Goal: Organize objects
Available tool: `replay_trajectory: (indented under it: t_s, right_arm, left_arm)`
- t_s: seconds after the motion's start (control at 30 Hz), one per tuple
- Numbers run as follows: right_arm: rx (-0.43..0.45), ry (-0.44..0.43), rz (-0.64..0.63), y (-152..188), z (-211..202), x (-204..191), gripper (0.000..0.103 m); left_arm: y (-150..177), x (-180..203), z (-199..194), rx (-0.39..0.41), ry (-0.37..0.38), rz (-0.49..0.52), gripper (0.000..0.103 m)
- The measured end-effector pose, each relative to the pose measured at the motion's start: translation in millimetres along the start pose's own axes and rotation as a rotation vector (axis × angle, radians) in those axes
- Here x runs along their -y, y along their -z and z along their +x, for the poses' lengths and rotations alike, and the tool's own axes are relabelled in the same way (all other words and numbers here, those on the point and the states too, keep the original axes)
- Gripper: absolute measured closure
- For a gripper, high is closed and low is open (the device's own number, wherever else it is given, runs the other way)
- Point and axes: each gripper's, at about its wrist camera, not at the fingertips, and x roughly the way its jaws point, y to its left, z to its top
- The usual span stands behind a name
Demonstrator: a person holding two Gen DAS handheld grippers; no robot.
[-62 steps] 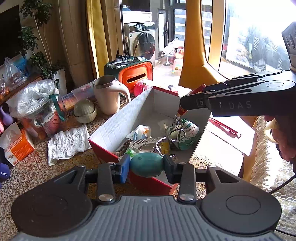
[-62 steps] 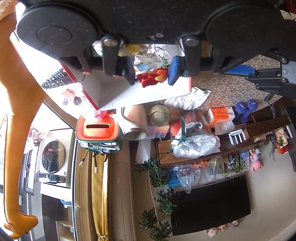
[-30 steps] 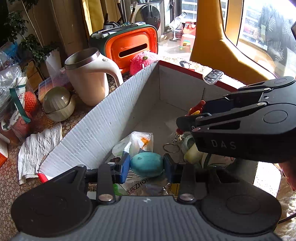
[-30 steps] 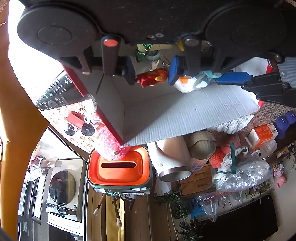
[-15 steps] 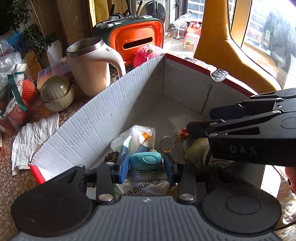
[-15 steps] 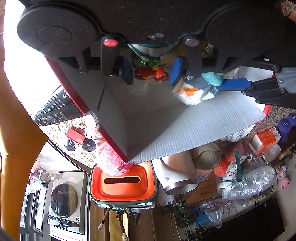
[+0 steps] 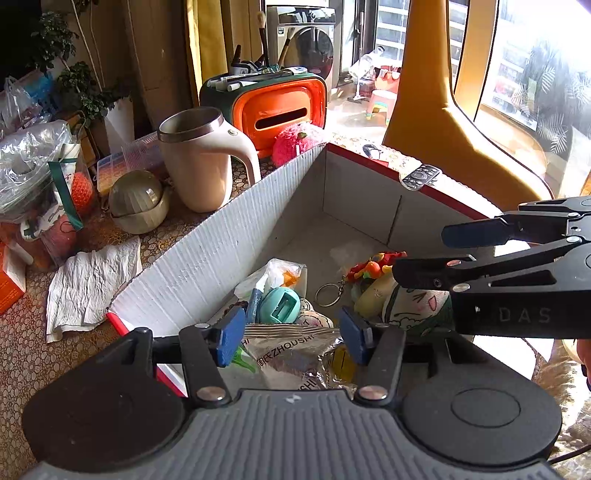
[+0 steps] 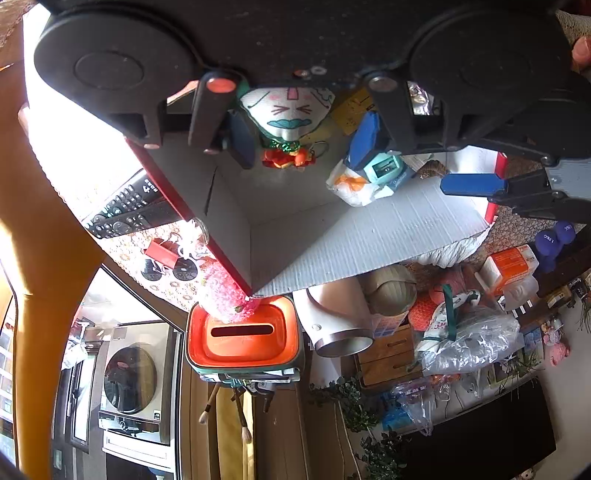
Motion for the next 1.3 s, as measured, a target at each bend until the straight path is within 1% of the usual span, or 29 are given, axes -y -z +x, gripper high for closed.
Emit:
replay_trajectory:
  t_s: [0.27, 0.43, 0.53, 0.6, 0.7, 0.73, 0.77, 0.83, 1.03, 1.1, 1.17, 1.3]
  right_arm:
    - [0.075, -0.004, -0.002, 10, -42, -12, 0.043]
    - [0.105, -0.027, 0.003, 16, -64, -18, 0.041]
    - [0.117, -0.043, -0.002, 21, -76, -22, 0.040]
    - [0.133, -0.046, -0.007, 25, -84, -27, 0.033]
    - [0.152, -0.062, -0.014, 31, -95, -34, 0.030]
    - [0.157, -0.065, -0.017, 33, -99, -36, 0.029]
    - [0.163, -0.069, -0.021, 35, -103, -38, 0.026]
    - [0.177, -0.079, -0.031, 39, -110, -42, 0.023]
    - [0.206, -0.104, -0.050, 48, -124, -51, 0.018]
    - [0.214, -0.111, -0.048, 51, -128, -51, 0.015]
    - [0.221, -0.115, -0.044, 54, -130, -51, 0.012]
    - [0.241, -0.129, -0.040, 61, -137, -53, 0.004]
  left_arm:
    - [9, -1, -44, 0.052, 0.004, 0.003, 0.040]
    - [16, -4, -70, 0.080, 0.004, -0.011, 0.039]
    - [23, -2, -87, 0.109, -0.019, -0.003, 0.029]
    - [27, -2, -97, 0.125, -0.026, -0.003, 0.028]
    - [34, 0, -112, 0.148, -0.029, -0.004, 0.026]
    - [36, 1, -115, 0.156, -0.031, -0.001, 0.022]
    - [38, 1, -120, 0.166, -0.033, 0.001, 0.020]
    - [44, 2, -127, 0.184, -0.027, -0.001, 0.017]
    - [57, 2, -138, 0.207, -0.033, -0.013, 0.016]
    - [61, 0, -140, 0.213, -0.020, -0.026, 0.012]
    - [64, -2, -143, 0.218, -0.020, -0.042, 0.005]
    - [71, -3, -148, 0.228, -0.020, -0.059, 0.003]
